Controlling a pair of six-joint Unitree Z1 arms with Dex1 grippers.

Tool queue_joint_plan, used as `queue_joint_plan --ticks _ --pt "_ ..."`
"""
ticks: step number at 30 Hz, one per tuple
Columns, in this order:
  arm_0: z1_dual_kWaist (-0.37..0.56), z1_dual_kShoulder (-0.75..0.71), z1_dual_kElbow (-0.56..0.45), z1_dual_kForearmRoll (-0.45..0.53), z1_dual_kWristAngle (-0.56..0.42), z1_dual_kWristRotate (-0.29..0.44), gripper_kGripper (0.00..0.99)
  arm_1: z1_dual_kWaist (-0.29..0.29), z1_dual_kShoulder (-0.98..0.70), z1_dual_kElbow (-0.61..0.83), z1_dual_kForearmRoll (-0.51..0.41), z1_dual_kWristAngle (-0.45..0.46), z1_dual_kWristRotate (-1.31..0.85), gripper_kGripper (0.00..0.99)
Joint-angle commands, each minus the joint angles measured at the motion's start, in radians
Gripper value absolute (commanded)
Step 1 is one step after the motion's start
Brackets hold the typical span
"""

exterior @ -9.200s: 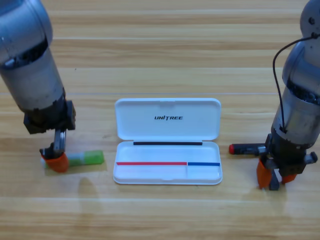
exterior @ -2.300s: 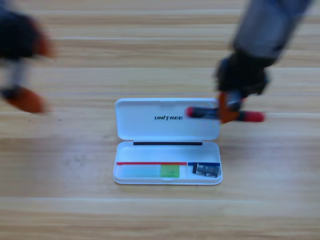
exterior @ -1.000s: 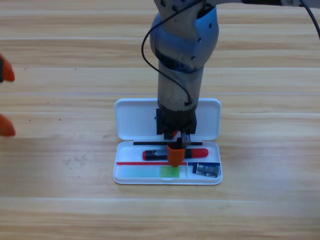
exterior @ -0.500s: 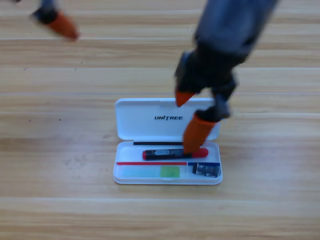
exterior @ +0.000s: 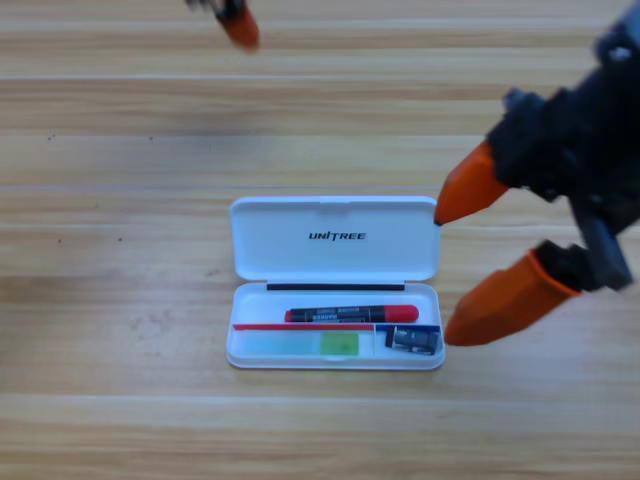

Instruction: Clean up eraser and pencils

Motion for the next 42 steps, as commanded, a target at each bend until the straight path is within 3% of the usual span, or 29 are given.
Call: queue_joint_plan --ticks 1,4,6,7,10,16,26,33,42 --pt "0.017 0.156 0.005 0.029 -0.123 0.014 0.549 -0.014 -0.134 0.128 -0.137 0.022 0.031 0.983" --pt "0.014 0.178 0.012 0.063 -0.206 0.025 0.313 -0.014 -0.141 0.133 -0.137 0.028 0.031 0.983" --pt "0.013 0.184 0.021 0.084 -0.252 0.025 0.021 -0.014 -0.144 0.135 -0.137 0.029 0.031 0.983" --pt "0.013 0.185 0.025 0.095 -0.255 0.009 0.0 -0.014 -0.145 0.135 -0.137 0.029 0.031 0.983" --pt "0.013 0.195 0.031 0.138 -0.289 -0.026 0.0 -0.014 -0.153 0.141 -0.137 0.042 0.031 0.983" --pt "0.014 0.213 0.031 0.236 -0.41 0.048 0.0 -0.014 -0.179 0.139 -0.137 0.049 0.041 0.983" --pt "0.025 0.235 0.058 0.29 -0.631 0.068 0.0 -0.014 -0.177 0.142 -0.143 0.049 0.041 0.983" --pt "0.025 0.224 0.118 0.294 -0.667 0.08 0.0 -0.014 -0.179 0.142 -0.145 0.054 0.041 0.983" --pt "0.025 0.149 0.275 0.288 -0.695 0.134 0.0 -0.014 -0.176 0.144 -0.145 0.054 0.041 0.983"
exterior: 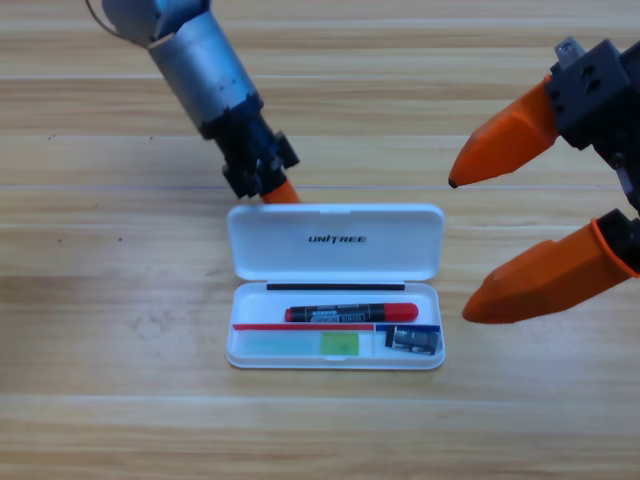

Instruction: Clean up eraser and pencils

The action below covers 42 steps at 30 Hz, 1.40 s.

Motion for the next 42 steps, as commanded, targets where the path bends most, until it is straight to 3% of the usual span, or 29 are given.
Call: queue_joint_plan --ticks 1,17,42 --pt "0.018 -0.035 0.117 -0.004 -0.03 0.041 0.0 -0.012 -0.037 0.036 -0.013 0.014 0.01 0.983" --pt "-0.034 -0.194 0.332 -0.13 -0.033 0.021 0.0 -0.012 -0.027 0.033 -0.013 0.014 0.011 0.983" --pt "-0.146 -0.272 0.703 -0.48 0.159 -0.034 0.0 -0.012 -0.014 0.03 -0.013 0.018 0.014 0.983"
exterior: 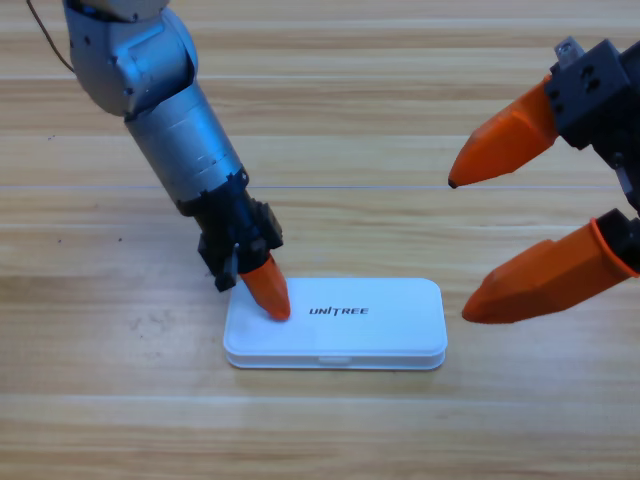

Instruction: Clean up eraser and pencils

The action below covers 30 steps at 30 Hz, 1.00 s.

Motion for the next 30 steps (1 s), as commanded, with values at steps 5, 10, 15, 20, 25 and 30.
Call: queue_joint_plan --ticks 5,10,15,20,25,30 --pt "-0.073 -0.032 0.219 -0.193 0.126 -0.031 0.0 -0.012 -0.014 0.03 -0.014 0.016 0.012 0.983" --pt "-0.097 -0.064 0.34 -0.318 0.204 -0.04 0.0 -0.012 -0.014 0.03 -0.014 0.016 0.013 0.983" --pt "-0.128 -0.256 0.269 -0.176 0.215 -0.051 0.0 -0.012 -0.014 0.03 -0.014 0.016 0.013 0.983" --pt "-0.225 -0.488 0.119 0.035 0.164 -0.045 0.0 -0.012 -0.01 0.03 -0.014 0.016 0.015 0.988" --pt "-0.329 -0.658 0.076 0.109 0.111 -0.061 0.0 -0.012 -0.009 0.03 -0.014 0.015 0.016 0.989" --pt "-0.409 -0.735 0.077 0.126 0.097 -0.074 0.0 -0.012 -0.009 0.03 -0.016 0.015 0.019 0.99"
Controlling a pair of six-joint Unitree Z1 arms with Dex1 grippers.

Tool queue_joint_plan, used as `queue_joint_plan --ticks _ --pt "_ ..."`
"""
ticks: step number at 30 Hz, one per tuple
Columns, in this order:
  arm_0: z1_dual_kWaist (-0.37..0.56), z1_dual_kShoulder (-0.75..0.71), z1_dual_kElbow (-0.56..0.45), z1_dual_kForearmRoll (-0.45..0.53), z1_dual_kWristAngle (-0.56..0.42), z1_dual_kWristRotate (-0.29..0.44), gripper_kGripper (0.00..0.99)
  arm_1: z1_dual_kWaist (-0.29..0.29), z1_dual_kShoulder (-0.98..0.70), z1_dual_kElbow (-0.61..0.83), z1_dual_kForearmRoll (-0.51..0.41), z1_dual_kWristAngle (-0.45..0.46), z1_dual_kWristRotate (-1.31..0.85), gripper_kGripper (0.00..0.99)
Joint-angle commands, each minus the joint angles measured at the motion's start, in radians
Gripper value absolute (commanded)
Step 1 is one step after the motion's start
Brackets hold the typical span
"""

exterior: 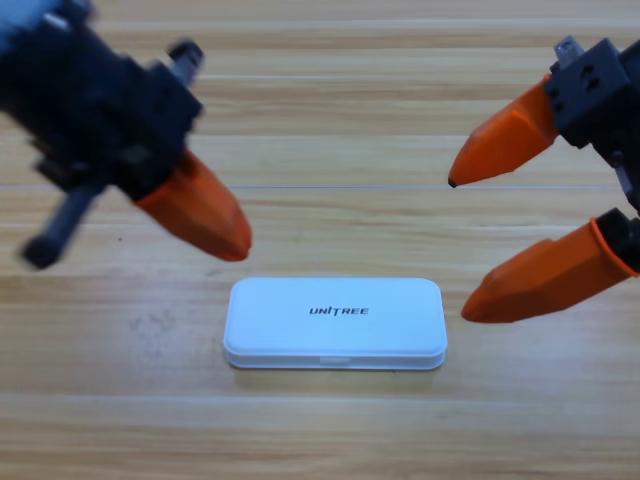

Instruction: Clean up eraser and pencils

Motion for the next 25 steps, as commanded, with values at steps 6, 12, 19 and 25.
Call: queue_joint_plan --ticks 6,12,19,25 --pt "-0.134 -0.081 0.032 0.037 -0.024 -0.038 0.0 -0.012 -0.003 0.03 -0.014 0.013 0.015 0.99" --pt "-0.134 -0.077 0.044 0.051 -0.013 -0.044 0.99 -0.012 -0.001 0.03 -0.015 0.013 0.016 0.99" --pt "-0.134 -0.07 0.044 0.051 -0.012 -0.038 0.99 -0.012 -0.001 0.03 -0.014 0.013 0.02 0.99" --pt "-0.134 -0.061 0.043 0.045 -0.004 -0.032 0.99 -0.012 -0.003 0.03 -0.015 0.013 0.02 0.99"
